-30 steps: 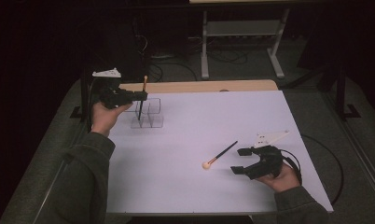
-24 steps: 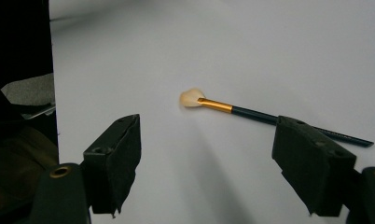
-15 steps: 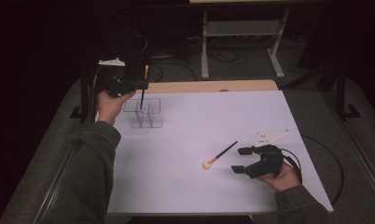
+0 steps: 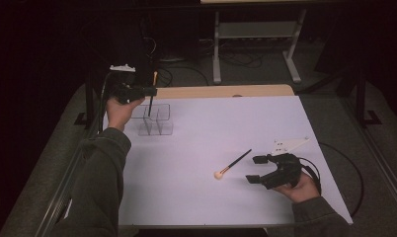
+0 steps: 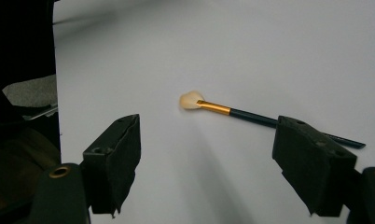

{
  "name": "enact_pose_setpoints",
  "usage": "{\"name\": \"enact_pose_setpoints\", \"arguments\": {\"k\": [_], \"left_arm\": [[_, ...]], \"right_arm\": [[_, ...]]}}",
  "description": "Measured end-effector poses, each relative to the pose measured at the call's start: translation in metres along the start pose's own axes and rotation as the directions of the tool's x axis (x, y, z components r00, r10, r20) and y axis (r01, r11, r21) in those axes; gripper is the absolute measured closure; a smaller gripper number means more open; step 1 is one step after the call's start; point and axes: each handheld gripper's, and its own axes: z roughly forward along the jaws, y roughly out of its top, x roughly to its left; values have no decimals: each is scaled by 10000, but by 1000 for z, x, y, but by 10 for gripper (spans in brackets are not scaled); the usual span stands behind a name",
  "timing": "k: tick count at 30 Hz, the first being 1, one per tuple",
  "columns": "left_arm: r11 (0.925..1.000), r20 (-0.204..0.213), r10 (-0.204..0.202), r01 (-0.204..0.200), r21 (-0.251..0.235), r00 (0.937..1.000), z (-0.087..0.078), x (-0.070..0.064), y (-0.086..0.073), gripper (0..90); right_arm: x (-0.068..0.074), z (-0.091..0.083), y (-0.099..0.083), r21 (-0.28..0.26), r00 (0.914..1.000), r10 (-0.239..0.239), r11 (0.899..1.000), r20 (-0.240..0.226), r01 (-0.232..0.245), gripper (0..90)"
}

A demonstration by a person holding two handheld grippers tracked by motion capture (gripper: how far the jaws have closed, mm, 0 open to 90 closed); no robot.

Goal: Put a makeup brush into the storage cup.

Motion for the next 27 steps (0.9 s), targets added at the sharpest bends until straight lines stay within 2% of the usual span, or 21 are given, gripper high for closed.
{"name": "enact_pose_setpoints", "arguments": {"k": [14, 27], "left_arm": [[9996, -216, -125, 130, 266, 9997, 6, 5, -5, 829], [9989, -235, -256, 265, 395, 9994, 8, 7, -16, 827]], "right_arm": [[0, -2, 0, -40, 10000, -47, 10000, 23, 47, 226], [1, -1, 0, -11, 9999, -89, 10000, -52, 89, 227]]}}
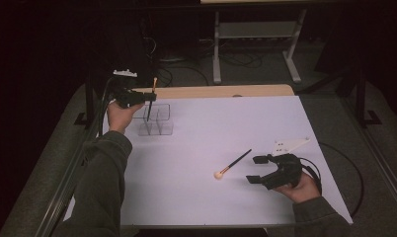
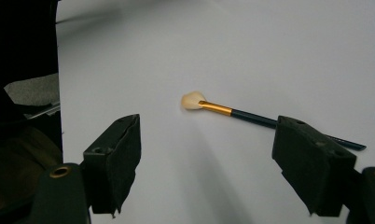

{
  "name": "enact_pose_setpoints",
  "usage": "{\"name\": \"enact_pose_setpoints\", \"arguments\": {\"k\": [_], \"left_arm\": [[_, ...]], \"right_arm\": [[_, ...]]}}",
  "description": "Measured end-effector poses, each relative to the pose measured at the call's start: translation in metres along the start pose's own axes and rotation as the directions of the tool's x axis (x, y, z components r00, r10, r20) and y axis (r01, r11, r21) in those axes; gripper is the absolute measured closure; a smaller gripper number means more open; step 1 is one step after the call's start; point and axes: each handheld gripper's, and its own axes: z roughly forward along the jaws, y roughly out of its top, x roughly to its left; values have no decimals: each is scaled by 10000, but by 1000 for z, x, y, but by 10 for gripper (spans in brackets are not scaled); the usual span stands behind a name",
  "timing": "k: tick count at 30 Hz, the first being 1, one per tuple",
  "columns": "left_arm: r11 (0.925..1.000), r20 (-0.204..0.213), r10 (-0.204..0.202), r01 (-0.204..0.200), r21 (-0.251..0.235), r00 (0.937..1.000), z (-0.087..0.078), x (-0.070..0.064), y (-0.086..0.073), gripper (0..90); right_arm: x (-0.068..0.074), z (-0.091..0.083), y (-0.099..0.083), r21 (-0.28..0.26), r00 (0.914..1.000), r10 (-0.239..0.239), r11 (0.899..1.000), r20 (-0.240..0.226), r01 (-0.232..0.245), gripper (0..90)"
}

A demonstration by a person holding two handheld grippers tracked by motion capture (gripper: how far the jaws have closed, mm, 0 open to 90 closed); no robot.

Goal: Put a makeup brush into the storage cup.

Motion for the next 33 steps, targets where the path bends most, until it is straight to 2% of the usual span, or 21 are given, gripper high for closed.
{"name": "enact_pose_setpoints", "arguments": {"k": [12, 33], "left_arm": [[9999, -69, -123, 124, 113, 9999, 0, 3, -9, 824], [9953, -193, 454, -436, 869, 9988, 2, -3, -12, 822]], "right_arm": [[0, 1, 0, 27, 10000, 2, 10000, -1, -2, 227], [2, 3, 1, 149, 9999, -72, 9999, -119, 74, 227]]}}
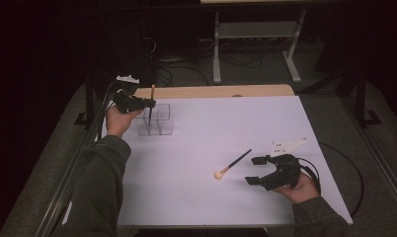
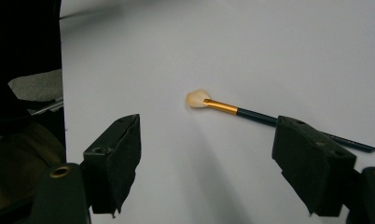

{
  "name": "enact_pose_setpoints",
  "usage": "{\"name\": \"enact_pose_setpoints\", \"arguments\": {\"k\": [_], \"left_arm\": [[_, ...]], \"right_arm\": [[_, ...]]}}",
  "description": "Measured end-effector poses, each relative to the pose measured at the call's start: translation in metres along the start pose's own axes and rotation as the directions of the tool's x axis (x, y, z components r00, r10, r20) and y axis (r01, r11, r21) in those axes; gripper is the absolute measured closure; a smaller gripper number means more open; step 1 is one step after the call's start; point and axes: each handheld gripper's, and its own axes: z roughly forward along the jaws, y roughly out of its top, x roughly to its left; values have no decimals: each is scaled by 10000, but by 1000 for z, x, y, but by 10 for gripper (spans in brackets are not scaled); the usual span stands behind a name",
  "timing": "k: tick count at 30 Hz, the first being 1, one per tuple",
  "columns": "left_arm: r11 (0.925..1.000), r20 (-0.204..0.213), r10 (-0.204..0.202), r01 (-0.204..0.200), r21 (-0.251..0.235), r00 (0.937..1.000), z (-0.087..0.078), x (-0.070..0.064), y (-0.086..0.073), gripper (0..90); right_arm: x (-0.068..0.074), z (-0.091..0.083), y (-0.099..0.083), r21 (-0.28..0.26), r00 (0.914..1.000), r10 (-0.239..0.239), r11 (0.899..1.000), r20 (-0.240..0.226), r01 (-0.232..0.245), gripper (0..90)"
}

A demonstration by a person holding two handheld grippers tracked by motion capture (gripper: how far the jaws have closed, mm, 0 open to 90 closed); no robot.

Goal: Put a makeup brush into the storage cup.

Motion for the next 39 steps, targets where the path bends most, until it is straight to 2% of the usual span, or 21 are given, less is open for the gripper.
{"name": "enact_pose_setpoints", "arguments": {"k": [3, 4, 5, 9, 15, 19, 28, 29, 30, 32, 34, 39], "left_arm": [[9999, -4, -136, 136, -12, 9999, 0, 0, -1, 820], [9999, -45, -31, 32, 119, 10000, -1, 1, -1, 814], [9998, -119, -185, 185, 15, 9998, 0, 0, -2, 775], [9998, -307, -171, 172, 53, 9994, -4, 2, -6, 708], [9997, -264, -222, 219, -103, 9994, -13, 3, -11, 705], [9999, -224, -101, 100, -74, 9997, -19, 2, -12, 705], [9997, -31, 141, -142, -184, 9999, -27, -9, -9, 690], [9995, -56, 289, -289, -122, 9996, -28, -10, -8, 684], [9996, -32, 161, -161, -212, 9999, -28, -12, -8, 680], [9994, -38, 328, -329, -68, 9995, -29, -12, -8, 680], [9997, 5, 209, -209, -149, 9998, -30, -14, -9, 674], [9994, 27, 288, -288, -192, 9996, -32, -16, -9, 662]], "right_arm": [[-1, -1, 0, -57, 10000, -30, 10000, 0, 30, 227], [-1, -1, 0, -67, 10000, -24, 10000, -2, 24, 227], [0, -1, 0, -75, 10000, -22, 10000, -5, 22, 227], [0, -1, 0, -88, 10000, -22, 10000, -11, 22, 227], [0, 0, 0, -60, 10000, -35, 10000, -18, 35, 227], [0, 0, 0, -52, 10000, -6, 10000, 20, 6, 227], [-1, -1, 0, -47, 9999, 27, 10000, 154, -26, 221], [-1, -1, 0, -44, 9998, 63, 10000, 166, -62, 220], [-2, -2, -1, -36, 9998, 86, 10000, 199, -85, 220], [-4, -2, -1, -35, 9997, 51, 10000, 240, -50, 219], [-5, -3, -1, -66, 9995, 128, 9999, 288, -126, 218], [-7, -8, -2, -63, 9991, 177, 9998, 395, -174, 216]]}}
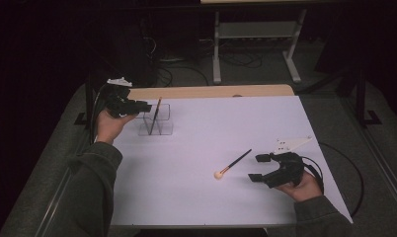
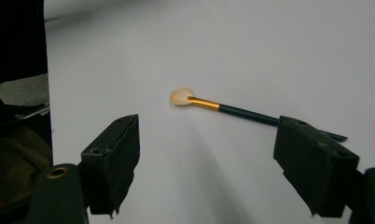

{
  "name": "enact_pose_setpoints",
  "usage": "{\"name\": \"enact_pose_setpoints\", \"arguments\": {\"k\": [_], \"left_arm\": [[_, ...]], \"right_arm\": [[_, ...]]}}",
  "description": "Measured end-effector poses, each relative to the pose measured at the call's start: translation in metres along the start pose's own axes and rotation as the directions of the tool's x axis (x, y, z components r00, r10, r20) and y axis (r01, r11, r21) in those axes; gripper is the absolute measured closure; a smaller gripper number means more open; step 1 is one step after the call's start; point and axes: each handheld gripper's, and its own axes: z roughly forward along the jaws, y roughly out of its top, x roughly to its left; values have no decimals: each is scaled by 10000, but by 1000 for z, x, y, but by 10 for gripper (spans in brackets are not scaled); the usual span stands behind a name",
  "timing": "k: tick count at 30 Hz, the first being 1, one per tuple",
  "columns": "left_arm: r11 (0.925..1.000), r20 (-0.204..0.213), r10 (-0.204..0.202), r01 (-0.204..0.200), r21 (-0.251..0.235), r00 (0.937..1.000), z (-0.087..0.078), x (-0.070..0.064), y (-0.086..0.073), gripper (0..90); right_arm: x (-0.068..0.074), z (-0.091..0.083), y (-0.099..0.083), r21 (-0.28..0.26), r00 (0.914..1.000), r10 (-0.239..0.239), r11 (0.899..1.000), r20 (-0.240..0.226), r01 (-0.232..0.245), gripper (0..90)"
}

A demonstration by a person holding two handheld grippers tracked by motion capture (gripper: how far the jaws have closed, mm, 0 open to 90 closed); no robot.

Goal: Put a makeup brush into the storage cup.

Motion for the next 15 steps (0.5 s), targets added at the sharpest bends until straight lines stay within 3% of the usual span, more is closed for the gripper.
{"name": "enact_pose_setpoints", "arguments": {"k": [3, 10, 15], "left_arm": [[9996, 26, -167, 167, -210, 9999, -1, 0, -3, 657], [9996, 125, -293, 293, -9, 9995, -1, 1, -10, 642], [10000, 232, -86, 85, 45, 9997, -4, -4, -9, 615]], "right_arm": [[-1, -3, 0, 17, 9999, -31, 10000, 142, 31, 216], [-5, -12, -1, -16, 9990, -92, 10000, 447, 93, 216], [-5, -17, -3, 6, 9981, -90, 10000, 607, 90, 216]]}}
